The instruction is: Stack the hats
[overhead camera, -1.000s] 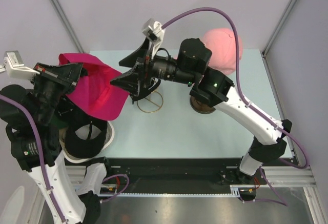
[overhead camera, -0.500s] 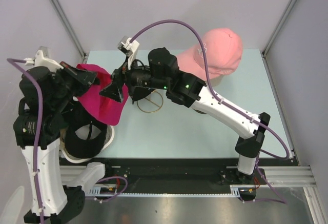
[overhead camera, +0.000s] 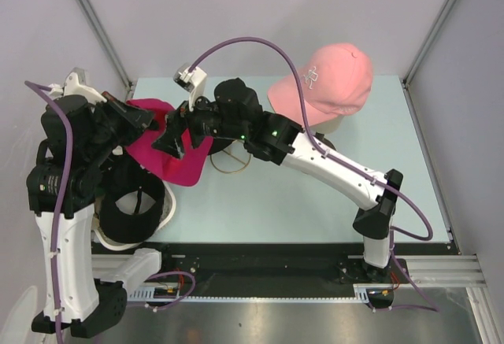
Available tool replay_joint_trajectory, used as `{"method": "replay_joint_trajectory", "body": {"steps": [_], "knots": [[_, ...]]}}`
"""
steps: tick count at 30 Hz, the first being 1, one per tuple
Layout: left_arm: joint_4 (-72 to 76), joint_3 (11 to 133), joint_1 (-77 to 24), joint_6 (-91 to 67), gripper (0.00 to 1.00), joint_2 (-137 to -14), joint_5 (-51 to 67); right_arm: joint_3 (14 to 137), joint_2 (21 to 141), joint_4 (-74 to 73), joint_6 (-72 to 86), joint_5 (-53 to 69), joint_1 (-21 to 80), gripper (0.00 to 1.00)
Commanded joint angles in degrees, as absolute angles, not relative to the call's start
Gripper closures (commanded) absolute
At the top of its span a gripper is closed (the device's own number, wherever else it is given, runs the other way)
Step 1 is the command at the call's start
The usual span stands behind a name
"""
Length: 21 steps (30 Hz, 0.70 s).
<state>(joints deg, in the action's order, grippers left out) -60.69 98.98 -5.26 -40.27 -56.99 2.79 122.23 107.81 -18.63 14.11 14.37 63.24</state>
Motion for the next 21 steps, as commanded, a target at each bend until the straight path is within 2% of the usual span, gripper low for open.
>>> {"method": "replay_joint_trajectory", "body": {"steps": [1,7,10,13,16,17,20,21], "knots": [[-57.0,99.2,-6.5,-41.8,1.00,-56.3,4.3,125.3,109.7,-16.9,13.5,13.3,63.0,0.12],[-54.1,95.8,-6.8,-44.3,1.00,-55.0,6.9,130.0,113.5,-16.1,13.0,14.9,62.6,0.11],[-54.0,94.4,-6.9,-44.1,1.00,-54.5,7.0,130.8,113.8,-14.5,13.1,16.3,62.4,0.17],[-54.8,94.0,-6.9,-43.3,1.00,-54.4,6.5,129.6,112.9,-11.0,14.1,18.5,62.2,0.32],[-52.9,92.7,-6.9,-43.8,1.00,-53.8,7.1,129.5,112.8,-10.3,15.6,18.8,62.1,0.61],[-52.4,92.6,-6.9,-43.9,1.00,-53.9,7.1,129.7,112.8,-10.6,16.7,18.8,61.9,0.79],[-50.2,92.8,-6.9,-44.2,0.99,-54.0,8.6,129.6,112.4,-11.7,18.3,19.2,61.3,1.00],[-49.6,92.8,-6.9,-44.3,0.86,-54.1,9.4,129.6,112.2,-12.5,18.6,18.9,60.8,1.00]]}}
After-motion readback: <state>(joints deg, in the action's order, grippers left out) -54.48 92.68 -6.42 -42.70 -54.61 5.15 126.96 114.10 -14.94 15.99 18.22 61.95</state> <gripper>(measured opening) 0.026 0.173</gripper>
